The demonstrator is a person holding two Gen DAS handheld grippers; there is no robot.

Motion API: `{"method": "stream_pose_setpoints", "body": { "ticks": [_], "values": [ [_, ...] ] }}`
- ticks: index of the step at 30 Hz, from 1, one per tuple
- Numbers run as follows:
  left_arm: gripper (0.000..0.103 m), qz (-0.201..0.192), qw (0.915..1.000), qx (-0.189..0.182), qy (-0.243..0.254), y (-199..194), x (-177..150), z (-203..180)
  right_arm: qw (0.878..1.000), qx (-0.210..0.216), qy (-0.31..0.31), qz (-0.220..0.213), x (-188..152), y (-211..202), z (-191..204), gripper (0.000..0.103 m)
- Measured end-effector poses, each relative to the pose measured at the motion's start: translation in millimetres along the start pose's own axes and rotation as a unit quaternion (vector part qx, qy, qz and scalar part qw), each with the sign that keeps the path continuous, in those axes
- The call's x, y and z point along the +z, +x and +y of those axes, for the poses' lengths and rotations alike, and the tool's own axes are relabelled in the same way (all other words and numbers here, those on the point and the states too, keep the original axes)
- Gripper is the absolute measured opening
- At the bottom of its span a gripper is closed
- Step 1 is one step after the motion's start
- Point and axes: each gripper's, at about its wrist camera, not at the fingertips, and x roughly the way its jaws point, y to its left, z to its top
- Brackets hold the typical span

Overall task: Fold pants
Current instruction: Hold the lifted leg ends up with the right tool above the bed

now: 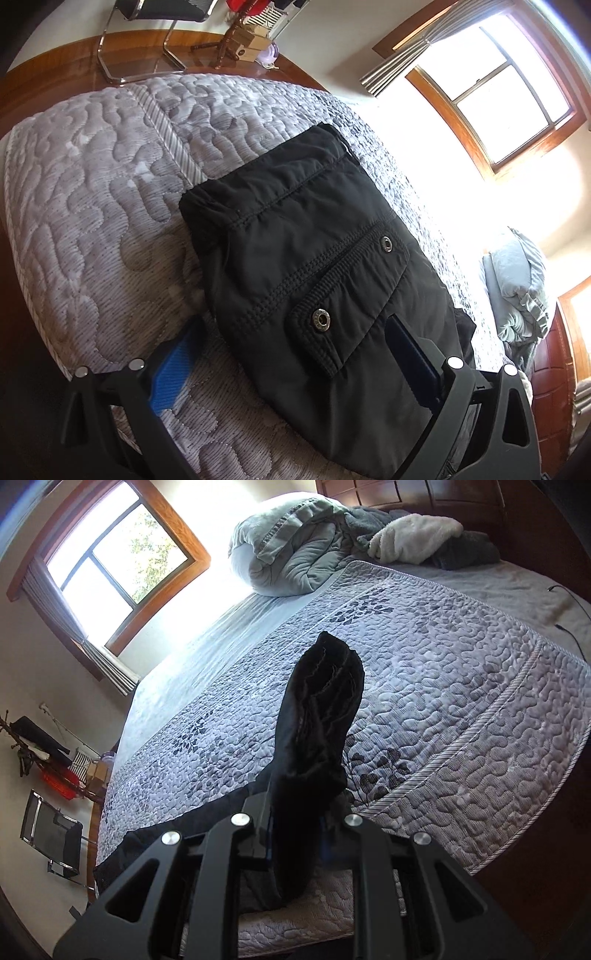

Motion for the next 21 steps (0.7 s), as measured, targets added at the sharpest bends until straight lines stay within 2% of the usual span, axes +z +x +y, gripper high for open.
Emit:
{"method": "stream_pose_setpoints", "body": {
  "ticks": [21],
  "values": [
    [0.098, 0.003, 0.9998, -0.017, -0.011, -6, -1, 6, 0.993, -0.018, -0.113, -0.020, -12, -14, 102, 0.015]
  ]
}}
